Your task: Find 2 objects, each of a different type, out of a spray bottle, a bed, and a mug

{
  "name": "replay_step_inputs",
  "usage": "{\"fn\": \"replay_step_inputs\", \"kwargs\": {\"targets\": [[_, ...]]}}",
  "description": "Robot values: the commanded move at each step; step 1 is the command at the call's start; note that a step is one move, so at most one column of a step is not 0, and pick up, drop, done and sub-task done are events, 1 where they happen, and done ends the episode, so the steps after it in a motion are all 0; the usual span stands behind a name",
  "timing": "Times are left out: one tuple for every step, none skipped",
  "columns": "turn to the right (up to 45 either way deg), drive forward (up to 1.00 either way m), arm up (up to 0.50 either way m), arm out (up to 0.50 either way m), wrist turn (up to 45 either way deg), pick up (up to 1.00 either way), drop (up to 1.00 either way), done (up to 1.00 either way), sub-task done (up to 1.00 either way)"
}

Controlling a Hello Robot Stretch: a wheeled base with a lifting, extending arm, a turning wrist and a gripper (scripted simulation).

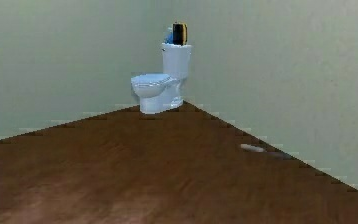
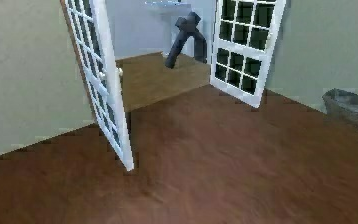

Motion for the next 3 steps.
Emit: {"fn": "replay_step_inputs", "kwargs": {"targets": [[0.0,1.0,0.0,0.0,0.0,0.0,0.0,0.0,0.0],[0.0,1.0,0.0,0.0,0.0,0.0,0.0,0.0,0.0],[0.0,0.6,0.0,0.0,0.0,0.0,0.0,0.0,0.0]]}}
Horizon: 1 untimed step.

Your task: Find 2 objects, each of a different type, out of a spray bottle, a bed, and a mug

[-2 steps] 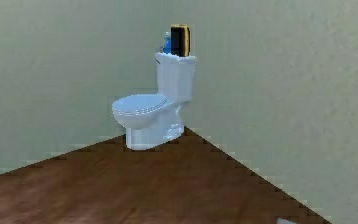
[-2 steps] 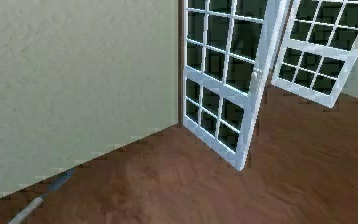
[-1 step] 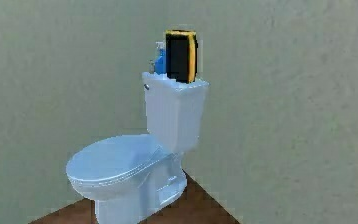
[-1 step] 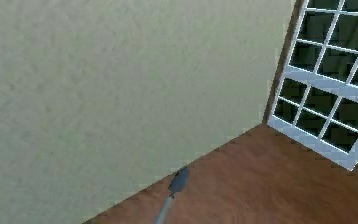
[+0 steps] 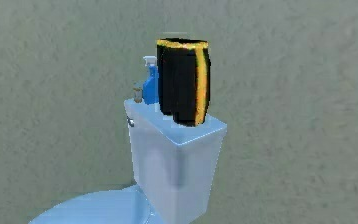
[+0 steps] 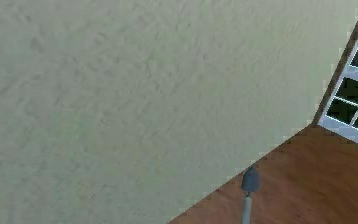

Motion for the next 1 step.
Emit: {"fn": "replay_step_inputs", "kwargs": {"targets": [[0.0,0.0,0.0,0.0,0.0,0.0,0.0,1.0,0.0]]}}
